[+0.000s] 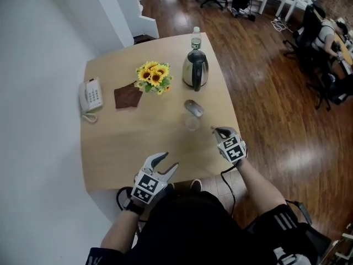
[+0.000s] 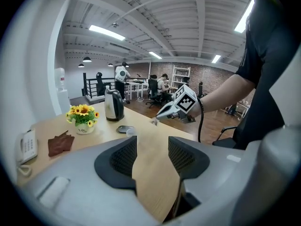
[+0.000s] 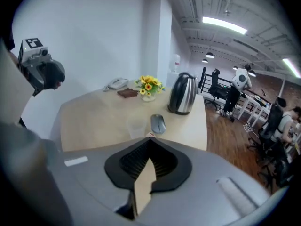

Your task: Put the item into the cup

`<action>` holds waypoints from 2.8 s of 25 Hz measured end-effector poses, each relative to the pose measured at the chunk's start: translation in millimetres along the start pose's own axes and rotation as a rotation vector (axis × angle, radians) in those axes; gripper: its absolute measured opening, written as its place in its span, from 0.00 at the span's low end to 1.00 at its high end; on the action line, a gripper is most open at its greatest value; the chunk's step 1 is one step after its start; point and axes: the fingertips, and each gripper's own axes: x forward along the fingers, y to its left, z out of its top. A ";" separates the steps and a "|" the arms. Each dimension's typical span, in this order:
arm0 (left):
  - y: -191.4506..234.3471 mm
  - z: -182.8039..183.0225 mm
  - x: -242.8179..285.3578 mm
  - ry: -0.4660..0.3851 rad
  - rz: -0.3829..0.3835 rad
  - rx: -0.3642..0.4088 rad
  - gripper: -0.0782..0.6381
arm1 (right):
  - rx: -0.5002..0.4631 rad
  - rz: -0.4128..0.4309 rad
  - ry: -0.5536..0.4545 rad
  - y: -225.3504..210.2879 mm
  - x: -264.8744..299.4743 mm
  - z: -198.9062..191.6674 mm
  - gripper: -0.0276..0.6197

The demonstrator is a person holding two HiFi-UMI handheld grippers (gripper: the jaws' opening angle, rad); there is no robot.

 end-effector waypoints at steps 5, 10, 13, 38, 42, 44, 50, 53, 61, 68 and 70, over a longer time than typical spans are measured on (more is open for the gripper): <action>10.1 -4.1 -12.6 -0.012 0.034 -0.018 0.39 | -0.057 0.064 -0.066 24.3 16.6 64.4 0.06; 17.4 -14.5 -25.9 -0.015 0.066 -0.043 0.39 | -0.104 0.082 -0.021 42.0 50.6 73.5 0.06; 20.3 -22.9 -33.5 -0.011 0.087 -0.059 0.39 | -0.145 0.080 0.015 48.4 69.4 67.6 0.06; 15.6 -43.9 -38.5 0.012 0.097 -0.084 0.39 | -0.315 0.184 0.163 80.7 105.8 32.1 0.28; 13.0 -43.5 -37.5 0.017 0.098 -0.084 0.39 | -0.299 0.193 0.156 79.9 105.3 34.9 0.29; 14.4 -42.9 -39.7 0.015 0.107 -0.086 0.39 | -0.281 0.193 0.125 81.4 99.4 41.8 0.29; 20.4 -37.5 -50.4 -0.014 0.156 -0.102 0.39 | -0.201 0.229 -0.031 96.1 56.3 77.3 0.27; 16.5 -34.3 -54.9 -0.032 0.176 -0.110 0.39 | -0.220 0.249 -0.117 107.1 21.3 95.6 0.20; -16.7 -25.5 -63.8 -0.083 0.201 -0.120 0.39 | -0.059 0.307 -0.228 114.3 -61.0 88.8 0.05; -39.3 -19.1 -77.5 -0.114 0.165 -0.080 0.39 | 0.123 0.345 -0.267 133.2 -112.6 56.8 0.05; -46.8 -16.5 -86.0 -0.132 0.152 -0.059 0.39 | 0.126 0.353 -0.274 149.3 -126.7 50.3 0.05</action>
